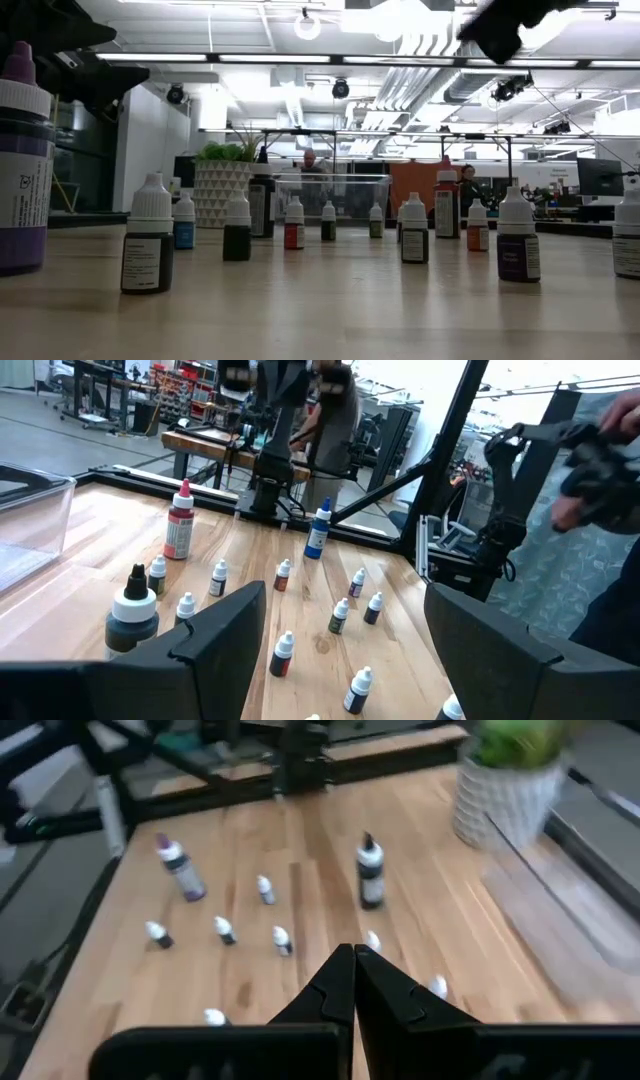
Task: Pick & Place food coloring
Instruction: Put the small brown food coloring bottle into the bin
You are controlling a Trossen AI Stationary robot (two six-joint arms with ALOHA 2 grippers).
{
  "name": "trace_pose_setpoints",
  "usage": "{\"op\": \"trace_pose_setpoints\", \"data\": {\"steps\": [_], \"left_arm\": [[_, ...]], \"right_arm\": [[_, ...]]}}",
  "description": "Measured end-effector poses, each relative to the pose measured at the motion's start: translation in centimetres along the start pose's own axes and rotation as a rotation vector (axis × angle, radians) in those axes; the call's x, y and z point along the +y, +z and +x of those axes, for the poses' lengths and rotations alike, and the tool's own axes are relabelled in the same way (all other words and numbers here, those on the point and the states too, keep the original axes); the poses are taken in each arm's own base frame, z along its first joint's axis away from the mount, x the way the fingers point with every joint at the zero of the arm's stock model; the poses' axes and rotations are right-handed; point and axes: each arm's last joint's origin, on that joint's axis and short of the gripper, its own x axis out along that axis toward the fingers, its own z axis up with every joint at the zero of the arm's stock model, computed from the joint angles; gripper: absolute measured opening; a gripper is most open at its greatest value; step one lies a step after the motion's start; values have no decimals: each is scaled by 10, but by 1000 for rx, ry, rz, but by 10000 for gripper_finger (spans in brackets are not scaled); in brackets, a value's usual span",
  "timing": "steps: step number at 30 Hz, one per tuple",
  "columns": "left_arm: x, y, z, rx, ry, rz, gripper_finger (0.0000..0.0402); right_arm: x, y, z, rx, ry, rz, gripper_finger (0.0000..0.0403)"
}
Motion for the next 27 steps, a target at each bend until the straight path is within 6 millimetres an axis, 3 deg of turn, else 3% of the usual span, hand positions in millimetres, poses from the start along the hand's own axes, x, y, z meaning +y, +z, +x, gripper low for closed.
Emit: {"op": "trace_pose_setpoints", "data": {"steps": [5,11,17,27], "left_arm": [[0,0,0,0,1,0,271],[0,0,0,0,0,0,271],[0,0,0,0,1,0,271],[0,0,0,0,0,0,271]], "right_arm": [[9,46,6,111,58,-134,0],[27,76,29,210,126,-250,0],[53,87,67,339,225,-322,0],[116,90,138,609,383,-507,0]]}}
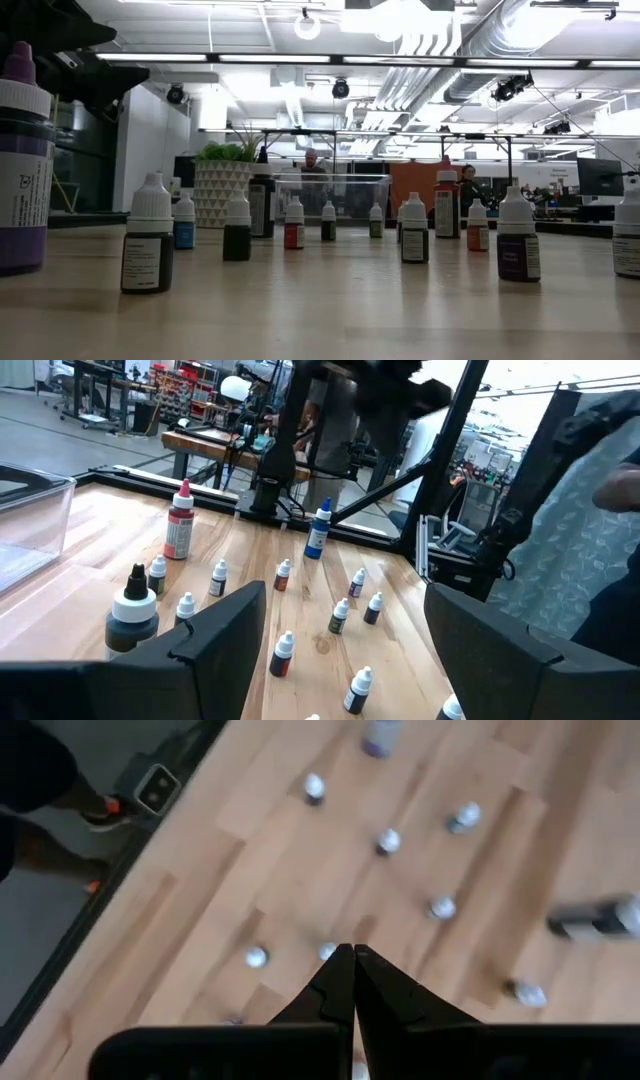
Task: Pick & Place food coloring
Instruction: Put the small brown food coloring bottle into the bin
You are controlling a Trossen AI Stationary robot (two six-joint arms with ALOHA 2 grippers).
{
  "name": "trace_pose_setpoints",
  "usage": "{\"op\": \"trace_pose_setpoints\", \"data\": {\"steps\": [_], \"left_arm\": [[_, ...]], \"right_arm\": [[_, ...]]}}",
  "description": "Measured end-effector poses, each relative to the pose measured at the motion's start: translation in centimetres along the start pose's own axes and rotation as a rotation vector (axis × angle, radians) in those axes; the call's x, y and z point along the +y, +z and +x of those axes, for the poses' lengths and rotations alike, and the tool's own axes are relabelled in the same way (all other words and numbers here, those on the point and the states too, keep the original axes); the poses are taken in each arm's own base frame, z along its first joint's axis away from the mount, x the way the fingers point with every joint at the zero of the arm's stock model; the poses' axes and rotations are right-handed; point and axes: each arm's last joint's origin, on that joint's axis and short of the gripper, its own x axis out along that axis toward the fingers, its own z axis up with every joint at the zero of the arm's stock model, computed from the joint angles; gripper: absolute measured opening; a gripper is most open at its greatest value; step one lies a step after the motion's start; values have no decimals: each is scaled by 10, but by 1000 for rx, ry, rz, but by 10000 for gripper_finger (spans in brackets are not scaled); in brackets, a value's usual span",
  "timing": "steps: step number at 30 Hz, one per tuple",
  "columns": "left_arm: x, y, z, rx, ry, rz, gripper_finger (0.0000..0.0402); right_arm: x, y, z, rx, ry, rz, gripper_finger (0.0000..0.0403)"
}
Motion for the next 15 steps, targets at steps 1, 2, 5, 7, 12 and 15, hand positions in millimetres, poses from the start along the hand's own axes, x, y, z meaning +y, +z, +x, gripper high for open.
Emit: {"op": "trace_pose_setpoints", "data": {"steps": [1,2,5,7,12,15], "left_arm": [[0,0,0,0,0,0,271],[0,0,0,0,0,0,271],[0,0,0,0,0,0,271],[0,0,0,0,0,0,271],[0,0,0,0,0,0,271],[0,0,0,0,0,0,271]], "right_arm": [[2,7,5,6,9,-12,1],[3,14,9,13,16,-20,0],[6,31,27,29,34,-38,1],[8,41,40,33,41,-49,0],[13,57,79,61,61,-103,1],[17,61,106,91,55,-118,1]]}}
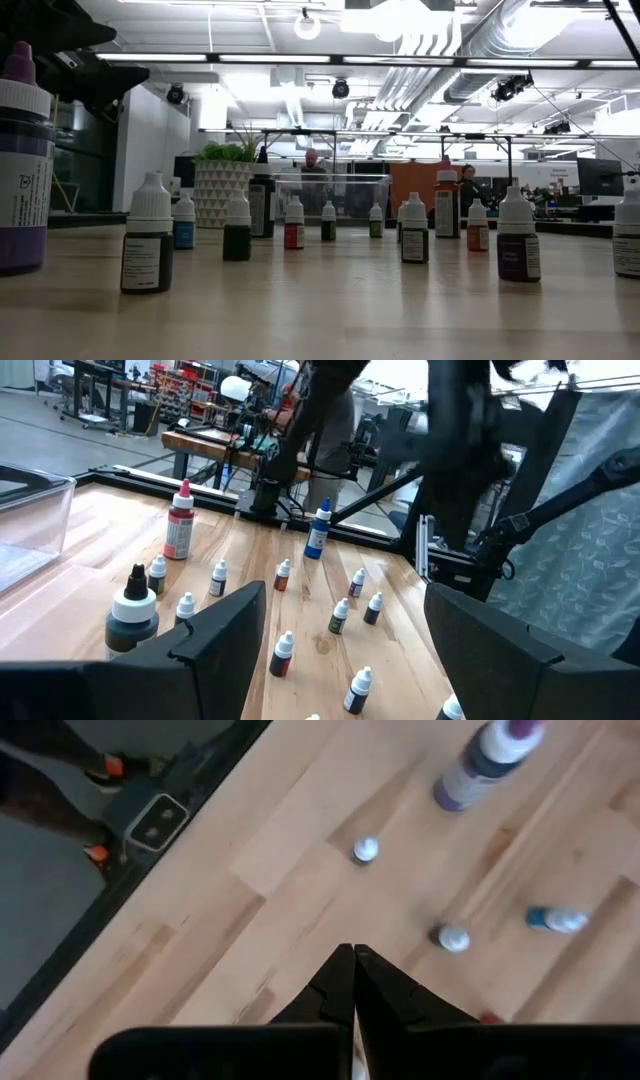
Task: Pick & Place food coloring
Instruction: Put the small brown food coloring bottle into the bin
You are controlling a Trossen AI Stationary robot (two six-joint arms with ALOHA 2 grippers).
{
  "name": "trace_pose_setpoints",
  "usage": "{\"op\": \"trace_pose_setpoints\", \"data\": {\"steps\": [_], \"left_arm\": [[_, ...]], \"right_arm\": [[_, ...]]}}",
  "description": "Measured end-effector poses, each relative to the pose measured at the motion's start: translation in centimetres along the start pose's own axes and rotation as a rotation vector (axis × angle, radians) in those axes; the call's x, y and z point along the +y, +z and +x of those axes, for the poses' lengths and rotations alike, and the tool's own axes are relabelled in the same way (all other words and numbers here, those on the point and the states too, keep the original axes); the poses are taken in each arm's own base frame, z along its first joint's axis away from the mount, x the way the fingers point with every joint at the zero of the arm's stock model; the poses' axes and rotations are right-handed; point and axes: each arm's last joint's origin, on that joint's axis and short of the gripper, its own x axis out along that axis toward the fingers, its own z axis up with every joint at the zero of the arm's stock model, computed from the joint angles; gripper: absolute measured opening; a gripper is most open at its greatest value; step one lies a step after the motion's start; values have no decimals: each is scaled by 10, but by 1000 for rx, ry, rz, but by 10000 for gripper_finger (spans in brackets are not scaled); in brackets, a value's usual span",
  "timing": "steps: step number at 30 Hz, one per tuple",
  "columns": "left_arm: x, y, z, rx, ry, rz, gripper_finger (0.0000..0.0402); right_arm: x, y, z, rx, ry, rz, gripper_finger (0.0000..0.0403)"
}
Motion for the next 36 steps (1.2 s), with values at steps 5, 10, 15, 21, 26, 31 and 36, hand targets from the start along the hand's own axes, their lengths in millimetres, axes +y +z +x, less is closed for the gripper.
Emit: {"op": "trace_pose_setpoints", "data": {"steps": [5,10,15,21,26,31,36], "left_arm": [[0,0,0,0,0,0,271],[0,0,0,0,0,0,271],[0,0,0,0,0,0,271],[0,0,0,1,0,0,271],[0,0,0,0,0,0,271],[0,0,0,0,0,0,271],[0,0,0,1,0,0,271]], "right_arm": [[4,7,31,38,-48,-30,1],[2,9,50,46,-89,-48,14],[1,9,62,47,-88,5,63],[-1,13,76,1,-92,20,143],[-2,13,94,1,-103,19,188],[-5,14,108,-18,-116,18,201],[-6,10,122,4,-106,19,198]]}}
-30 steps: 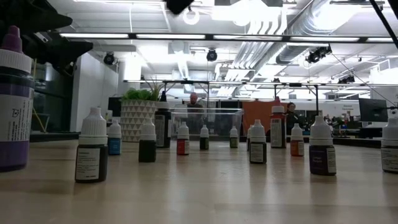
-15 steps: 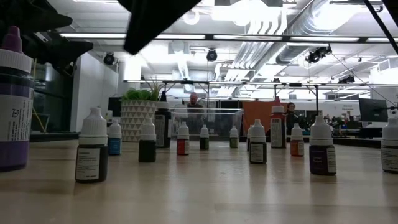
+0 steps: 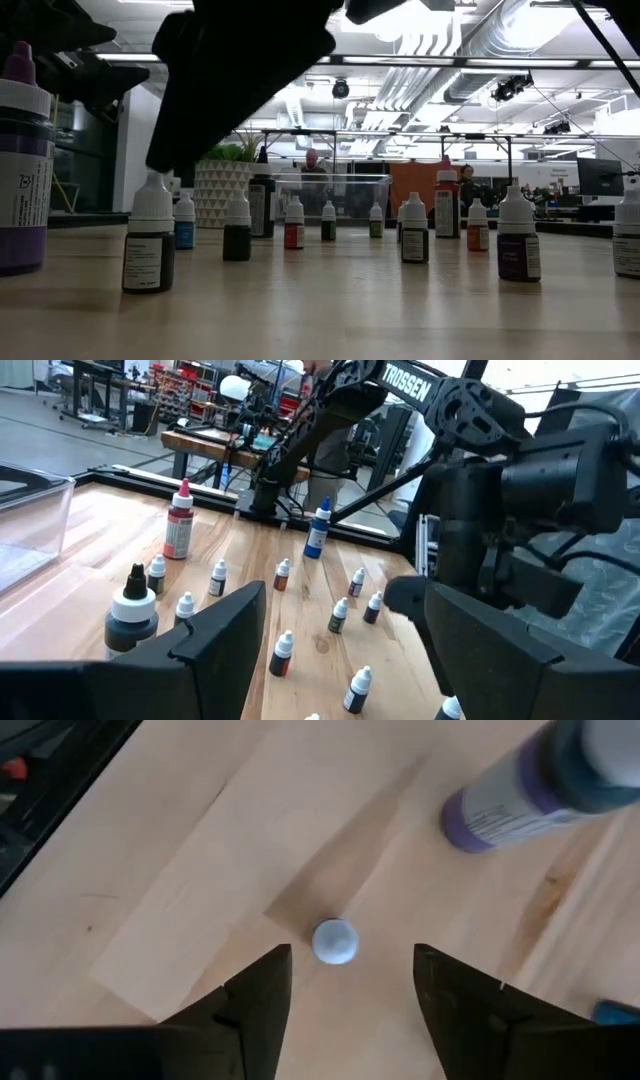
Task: Pick & Place food coloring
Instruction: Put the small brown food coloring bottle into the bin
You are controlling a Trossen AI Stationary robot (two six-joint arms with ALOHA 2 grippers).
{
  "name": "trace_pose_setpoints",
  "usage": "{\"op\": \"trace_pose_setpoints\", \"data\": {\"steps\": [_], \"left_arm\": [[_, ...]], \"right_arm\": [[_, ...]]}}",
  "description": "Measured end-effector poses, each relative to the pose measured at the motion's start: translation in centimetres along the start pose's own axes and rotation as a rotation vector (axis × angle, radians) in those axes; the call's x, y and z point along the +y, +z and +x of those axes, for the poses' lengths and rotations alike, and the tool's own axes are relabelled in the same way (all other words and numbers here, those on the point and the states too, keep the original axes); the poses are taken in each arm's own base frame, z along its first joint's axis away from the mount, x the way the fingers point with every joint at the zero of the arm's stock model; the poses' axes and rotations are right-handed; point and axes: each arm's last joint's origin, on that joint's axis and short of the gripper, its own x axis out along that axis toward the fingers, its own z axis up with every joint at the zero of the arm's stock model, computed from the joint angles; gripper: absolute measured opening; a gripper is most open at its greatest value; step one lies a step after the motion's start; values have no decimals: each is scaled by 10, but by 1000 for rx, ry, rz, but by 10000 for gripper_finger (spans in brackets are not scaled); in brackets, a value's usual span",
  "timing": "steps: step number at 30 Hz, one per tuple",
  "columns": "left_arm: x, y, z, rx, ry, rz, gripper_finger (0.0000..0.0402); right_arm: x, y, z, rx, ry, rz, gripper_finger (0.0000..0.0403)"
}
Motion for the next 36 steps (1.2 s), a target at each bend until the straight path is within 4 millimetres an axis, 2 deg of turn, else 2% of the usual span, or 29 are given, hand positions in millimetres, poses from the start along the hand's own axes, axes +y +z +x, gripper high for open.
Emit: {"op": "trace_pose_setpoints", "data": {"steps": [17,36], "left_arm": [[0,0,0,0,0,0,271],[0,0,0,0,0,0,271]], "right_arm": [[-1,0,18,-18,-9,35,186],[0,-4,18,13,4,87,99]]}}
